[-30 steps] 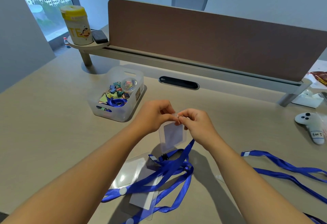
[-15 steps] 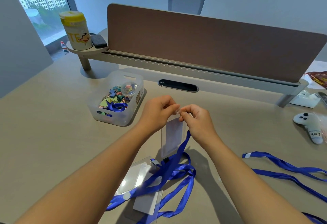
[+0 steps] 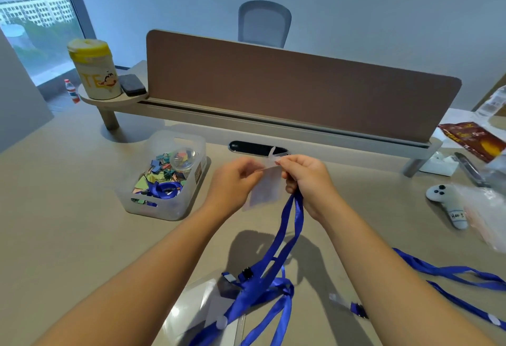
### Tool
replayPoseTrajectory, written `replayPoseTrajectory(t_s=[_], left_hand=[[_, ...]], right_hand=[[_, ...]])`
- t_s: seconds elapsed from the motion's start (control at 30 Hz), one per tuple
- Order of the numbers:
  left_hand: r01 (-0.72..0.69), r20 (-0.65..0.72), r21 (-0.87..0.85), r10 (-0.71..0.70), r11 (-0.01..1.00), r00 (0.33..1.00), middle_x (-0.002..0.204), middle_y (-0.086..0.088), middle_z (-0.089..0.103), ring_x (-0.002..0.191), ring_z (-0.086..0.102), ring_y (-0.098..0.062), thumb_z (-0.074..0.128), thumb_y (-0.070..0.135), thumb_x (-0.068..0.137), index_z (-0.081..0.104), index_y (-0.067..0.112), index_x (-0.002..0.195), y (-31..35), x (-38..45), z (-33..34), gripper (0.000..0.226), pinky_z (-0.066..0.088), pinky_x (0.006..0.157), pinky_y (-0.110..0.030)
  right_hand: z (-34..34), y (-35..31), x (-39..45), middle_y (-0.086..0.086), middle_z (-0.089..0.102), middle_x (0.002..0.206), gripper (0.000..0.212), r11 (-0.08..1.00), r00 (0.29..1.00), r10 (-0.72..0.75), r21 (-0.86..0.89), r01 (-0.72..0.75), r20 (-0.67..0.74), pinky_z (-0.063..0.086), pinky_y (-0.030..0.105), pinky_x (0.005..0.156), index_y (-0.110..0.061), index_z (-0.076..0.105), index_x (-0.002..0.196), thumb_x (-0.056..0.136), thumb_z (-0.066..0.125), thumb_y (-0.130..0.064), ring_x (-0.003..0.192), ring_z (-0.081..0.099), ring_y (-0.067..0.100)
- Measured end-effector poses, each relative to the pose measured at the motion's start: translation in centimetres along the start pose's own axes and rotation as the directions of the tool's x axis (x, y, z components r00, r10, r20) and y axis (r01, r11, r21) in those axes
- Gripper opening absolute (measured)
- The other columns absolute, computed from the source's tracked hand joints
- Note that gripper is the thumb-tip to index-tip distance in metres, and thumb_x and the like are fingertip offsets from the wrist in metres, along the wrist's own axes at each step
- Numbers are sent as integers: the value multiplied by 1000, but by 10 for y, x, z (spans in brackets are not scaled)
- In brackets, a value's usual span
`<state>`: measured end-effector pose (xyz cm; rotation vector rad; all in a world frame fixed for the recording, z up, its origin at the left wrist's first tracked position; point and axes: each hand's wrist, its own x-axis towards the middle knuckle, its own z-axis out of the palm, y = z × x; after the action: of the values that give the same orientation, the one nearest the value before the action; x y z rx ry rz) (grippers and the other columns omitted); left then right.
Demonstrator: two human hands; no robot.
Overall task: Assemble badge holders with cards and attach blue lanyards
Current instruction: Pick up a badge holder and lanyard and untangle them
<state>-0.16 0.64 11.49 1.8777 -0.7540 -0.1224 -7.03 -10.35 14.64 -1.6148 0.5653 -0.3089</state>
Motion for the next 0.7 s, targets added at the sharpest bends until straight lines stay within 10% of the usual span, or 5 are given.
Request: replayPoseTrajectory(t_s=[0.27,0.4,0.7], left_hand=[[-267,-161,498,390,825,906,68,-17,64,61,54,-27,47,22,83,67,5,92,16,44,4,28,34,49,-17],[-232,-192,622,433,748,881,58,-12,59,52,46,-20,45,19,82,68,8,88,24,63,12,26,28,41,-16],[-84,-274,617,314,783,909,59,-14,60,56,40,-17,53,17,81,69,5,85,16,70,43,20,14,48,-9]], right_hand=[[-19,-31,48,24,46,65,27,871,974,-226,-446,208,12,32,29,55,16,57,77,84,50,-9,61,39,22],[-29,-41,69,2,49,67,18,708,930,-347,-617,345,121,32,20,50,-6,55,74,89,49,-15,60,43,12],[-59,-10,105,-7,48,69,10,892,963,-242,-362,270,121,37,18,55,-12,54,87,92,46,-17,63,43,6]])
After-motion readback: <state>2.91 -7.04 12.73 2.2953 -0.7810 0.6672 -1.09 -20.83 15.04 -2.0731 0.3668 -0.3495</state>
